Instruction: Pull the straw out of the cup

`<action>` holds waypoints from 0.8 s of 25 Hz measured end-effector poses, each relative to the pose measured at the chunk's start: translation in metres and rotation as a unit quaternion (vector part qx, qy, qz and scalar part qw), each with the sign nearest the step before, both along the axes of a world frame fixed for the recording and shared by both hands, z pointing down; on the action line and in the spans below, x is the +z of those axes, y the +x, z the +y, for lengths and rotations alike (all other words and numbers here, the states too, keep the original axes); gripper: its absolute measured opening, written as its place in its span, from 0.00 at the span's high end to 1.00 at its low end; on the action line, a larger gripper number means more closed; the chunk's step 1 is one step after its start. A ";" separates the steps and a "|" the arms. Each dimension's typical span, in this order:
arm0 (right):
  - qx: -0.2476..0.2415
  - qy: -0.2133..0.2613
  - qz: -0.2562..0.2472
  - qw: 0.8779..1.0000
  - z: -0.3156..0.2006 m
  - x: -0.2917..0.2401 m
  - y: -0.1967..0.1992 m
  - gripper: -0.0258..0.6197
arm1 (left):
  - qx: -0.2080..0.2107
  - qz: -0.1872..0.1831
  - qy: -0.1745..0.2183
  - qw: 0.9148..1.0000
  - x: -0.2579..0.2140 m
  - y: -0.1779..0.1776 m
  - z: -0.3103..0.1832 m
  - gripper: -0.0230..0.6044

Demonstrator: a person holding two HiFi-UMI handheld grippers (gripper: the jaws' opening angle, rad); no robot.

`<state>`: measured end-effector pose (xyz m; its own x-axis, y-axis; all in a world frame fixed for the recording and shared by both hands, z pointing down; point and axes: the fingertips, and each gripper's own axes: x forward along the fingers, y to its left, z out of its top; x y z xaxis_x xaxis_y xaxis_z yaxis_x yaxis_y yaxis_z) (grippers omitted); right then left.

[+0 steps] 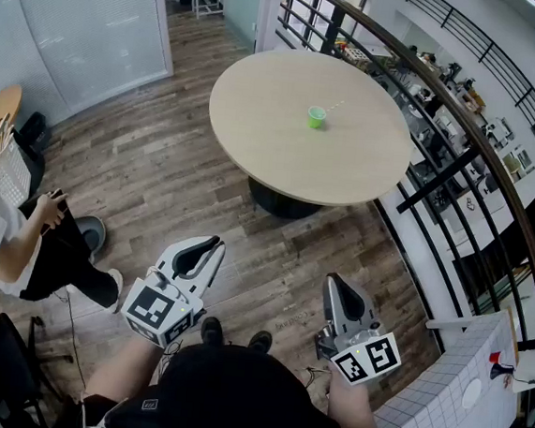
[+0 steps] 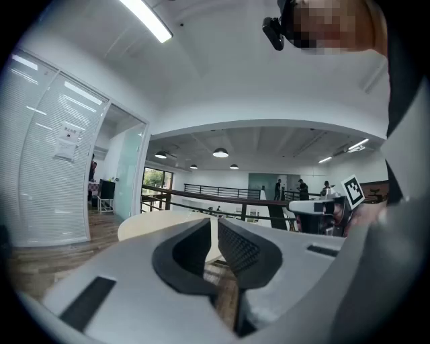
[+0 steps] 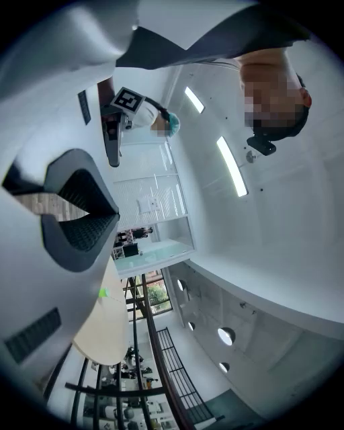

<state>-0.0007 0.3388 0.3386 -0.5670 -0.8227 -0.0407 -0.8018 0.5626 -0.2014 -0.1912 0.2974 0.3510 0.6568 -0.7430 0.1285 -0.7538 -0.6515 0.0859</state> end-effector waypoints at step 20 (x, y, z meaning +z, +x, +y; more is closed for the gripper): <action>-0.050 -0.007 -0.070 0.996 0.017 -0.001 0.061 0.92 | 0.023 -0.015 -0.001 1.000 -0.001 0.099 0.021 0.90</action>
